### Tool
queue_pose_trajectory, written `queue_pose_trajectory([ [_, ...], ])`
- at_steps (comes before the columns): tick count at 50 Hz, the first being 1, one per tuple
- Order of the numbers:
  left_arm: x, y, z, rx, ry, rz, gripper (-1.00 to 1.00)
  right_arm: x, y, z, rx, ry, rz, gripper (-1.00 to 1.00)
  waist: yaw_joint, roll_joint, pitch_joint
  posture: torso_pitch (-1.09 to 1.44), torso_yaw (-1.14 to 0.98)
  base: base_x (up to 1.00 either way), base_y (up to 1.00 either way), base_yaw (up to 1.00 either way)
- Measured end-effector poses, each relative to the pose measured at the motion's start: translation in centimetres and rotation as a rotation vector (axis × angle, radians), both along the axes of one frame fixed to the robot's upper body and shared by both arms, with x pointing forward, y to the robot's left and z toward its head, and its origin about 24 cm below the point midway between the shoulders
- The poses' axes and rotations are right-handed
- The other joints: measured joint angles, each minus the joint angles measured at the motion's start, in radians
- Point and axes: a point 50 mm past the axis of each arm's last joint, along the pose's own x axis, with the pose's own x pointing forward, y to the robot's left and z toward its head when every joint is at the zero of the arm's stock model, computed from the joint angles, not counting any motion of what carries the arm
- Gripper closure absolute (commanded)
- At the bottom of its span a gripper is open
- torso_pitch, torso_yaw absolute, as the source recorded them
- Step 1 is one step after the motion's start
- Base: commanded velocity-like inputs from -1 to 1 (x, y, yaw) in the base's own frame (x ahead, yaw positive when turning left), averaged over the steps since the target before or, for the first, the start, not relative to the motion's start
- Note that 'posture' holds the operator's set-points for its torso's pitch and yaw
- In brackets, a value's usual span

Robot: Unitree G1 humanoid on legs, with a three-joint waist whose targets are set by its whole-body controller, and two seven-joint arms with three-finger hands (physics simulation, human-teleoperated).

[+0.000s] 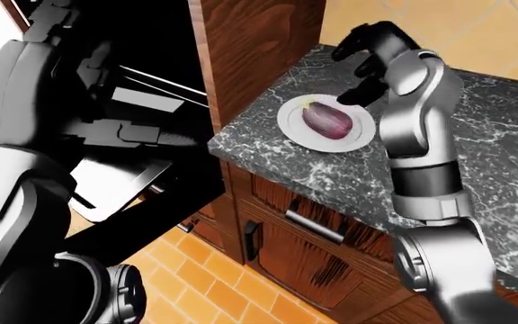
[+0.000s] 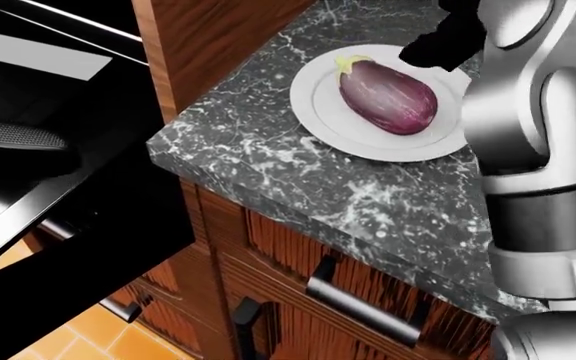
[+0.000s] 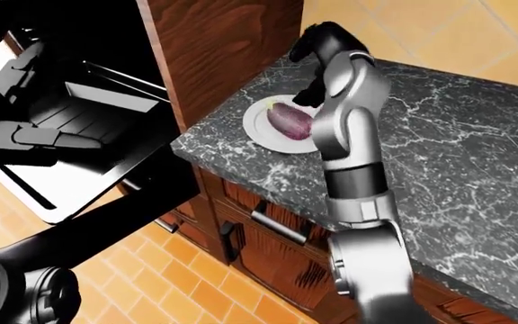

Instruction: Pick the eggplant from the oven and place it on the plate on the counter.

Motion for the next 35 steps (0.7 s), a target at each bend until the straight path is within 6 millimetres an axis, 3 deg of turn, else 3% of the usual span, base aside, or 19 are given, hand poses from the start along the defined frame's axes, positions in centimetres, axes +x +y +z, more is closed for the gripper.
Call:
queue_pose_trajectory([
  [8,-1.2,2.0,0.2,0.002,-0.036,0.060,-1.00,-4.2,-4.2,2.4,-0.029,-0.071,-0.029,-0.29,0.006,-0.005,0.005,0.00,0.00,0.00,0.00,0.00],
  [12,-1.6,2.8,0.0,0.008,-0.028,0.076,-1.00,-7.1,-6.7,2.4,-0.073,-0.085,-0.051,-0.37,0.006,-0.007,0.003,0.00,0.00,0.00,0.00,0.00],
  [16,-2.2,3.5,-0.5,0.004,-0.025,0.097,-1.00,-9.9,-9.4,2.4,-0.081,-0.067,-0.075,-0.65,0.005,-0.006,0.007,0.00,0.00,0.00,0.00,0.00],
  [19,-2.3,4.0,-0.7,0.010,-0.009,0.113,-1.00,-12.1,-11.6,3.0,-0.060,-0.077,-0.111,-1.00,0.005,-0.006,0.006,0.00,0.00,0.00,0.00,0.00],
  [26,-1.9,4.9,-1.4,0.042,0.039,0.182,-1.00,-16.9,-14.6,3.4,-0.036,-0.114,-0.157,-1.00,0.002,-0.013,-0.002,0.00,0.00,0.00,0.00,0.00],
  [30,-1.9,6.7,-2.1,0.042,0.085,0.320,-1.00,-20.1,-16.3,2.5,-0.001,-0.119,-0.201,-1.00,0.000,-0.019,-0.002,0.00,0.00,0.00,0.00,0.00],
  [35,-2.4,8.8,-1.8,0.001,0.075,0.458,-1.00,-22.7,-17.4,1.7,0.040,-0.131,-0.226,-1.00,-0.003,-0.019,0.001,0.00,0.00,0.00,0.00,0.00],
])
